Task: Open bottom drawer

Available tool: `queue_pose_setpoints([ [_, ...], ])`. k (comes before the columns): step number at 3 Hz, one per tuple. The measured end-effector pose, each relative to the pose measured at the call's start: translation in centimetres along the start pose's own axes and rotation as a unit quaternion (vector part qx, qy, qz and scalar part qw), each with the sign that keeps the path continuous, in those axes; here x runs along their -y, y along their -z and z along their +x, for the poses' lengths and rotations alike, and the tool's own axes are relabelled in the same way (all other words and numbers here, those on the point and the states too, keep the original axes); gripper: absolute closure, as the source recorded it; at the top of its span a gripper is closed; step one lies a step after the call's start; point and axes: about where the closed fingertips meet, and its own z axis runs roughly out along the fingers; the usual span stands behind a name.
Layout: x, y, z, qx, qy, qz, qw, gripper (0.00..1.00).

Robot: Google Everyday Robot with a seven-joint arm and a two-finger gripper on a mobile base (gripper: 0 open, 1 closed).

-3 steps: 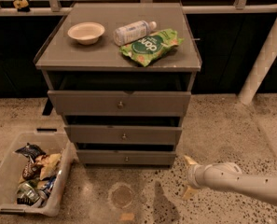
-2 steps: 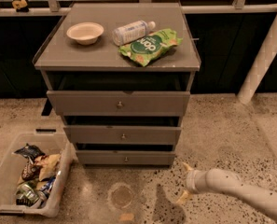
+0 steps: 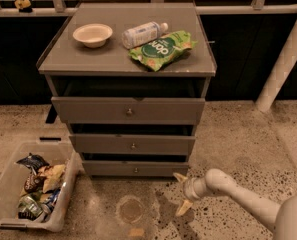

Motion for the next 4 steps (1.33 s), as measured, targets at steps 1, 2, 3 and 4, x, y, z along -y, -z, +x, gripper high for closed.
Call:
queue_pose_setpoints([
  [1, 3.5, 1.5, 0.9, -0.009, 0.032, 0.022, 0.9992, 0.0],
  [2, 3.5, 1.5, 0.9, -0.009, 0.031, 0.023, 0.9992, 0.0],
  [3, 4.6, 0.2, 1.2, -0.025, 0.019, 0.022, 0.9993, 0.0],
  [4, 7.9, -1.6, 1.0, -0.075, 0.014, 0.036, 0.9965, 0.0],
])
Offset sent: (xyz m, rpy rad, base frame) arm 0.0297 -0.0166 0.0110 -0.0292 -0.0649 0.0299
